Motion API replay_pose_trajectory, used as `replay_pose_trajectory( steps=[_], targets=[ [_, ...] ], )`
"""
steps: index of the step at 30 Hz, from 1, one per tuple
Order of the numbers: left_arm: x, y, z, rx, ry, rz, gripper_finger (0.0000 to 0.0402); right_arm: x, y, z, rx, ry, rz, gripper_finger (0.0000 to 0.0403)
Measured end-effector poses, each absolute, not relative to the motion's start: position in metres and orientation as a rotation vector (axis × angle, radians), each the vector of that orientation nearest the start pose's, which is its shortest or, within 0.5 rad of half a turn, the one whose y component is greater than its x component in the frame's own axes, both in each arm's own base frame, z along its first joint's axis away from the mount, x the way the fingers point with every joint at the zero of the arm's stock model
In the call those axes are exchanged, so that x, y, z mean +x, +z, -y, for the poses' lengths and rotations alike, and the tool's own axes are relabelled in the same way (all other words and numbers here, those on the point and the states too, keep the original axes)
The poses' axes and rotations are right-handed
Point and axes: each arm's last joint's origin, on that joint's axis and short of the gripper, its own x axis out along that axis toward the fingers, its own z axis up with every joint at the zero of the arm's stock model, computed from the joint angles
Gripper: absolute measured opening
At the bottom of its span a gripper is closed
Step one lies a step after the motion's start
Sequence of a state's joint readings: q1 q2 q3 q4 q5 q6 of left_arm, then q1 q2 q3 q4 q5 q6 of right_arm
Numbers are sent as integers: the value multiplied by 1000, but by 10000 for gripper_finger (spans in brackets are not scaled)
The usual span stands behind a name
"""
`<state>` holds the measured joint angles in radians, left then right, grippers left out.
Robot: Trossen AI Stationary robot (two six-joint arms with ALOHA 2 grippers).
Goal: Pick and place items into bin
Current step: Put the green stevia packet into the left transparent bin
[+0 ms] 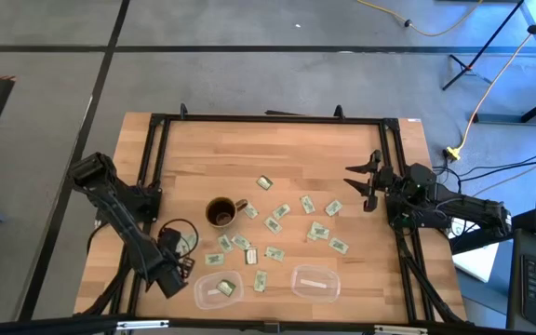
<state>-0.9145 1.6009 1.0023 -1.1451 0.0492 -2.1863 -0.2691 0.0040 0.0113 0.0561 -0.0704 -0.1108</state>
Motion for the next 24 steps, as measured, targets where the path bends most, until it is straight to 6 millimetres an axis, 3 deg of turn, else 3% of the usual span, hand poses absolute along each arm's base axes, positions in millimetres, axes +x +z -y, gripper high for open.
replay_pose_trajectory(
  steps=[11,24],
  targets=[
    [139,162,188,-831,1187,-1502,70,94,172,24,-121,-202,51,171],
    [139,143,184,-880,1117,-1491,71,94,172,24,-121,-202,51,171]
  ],
)
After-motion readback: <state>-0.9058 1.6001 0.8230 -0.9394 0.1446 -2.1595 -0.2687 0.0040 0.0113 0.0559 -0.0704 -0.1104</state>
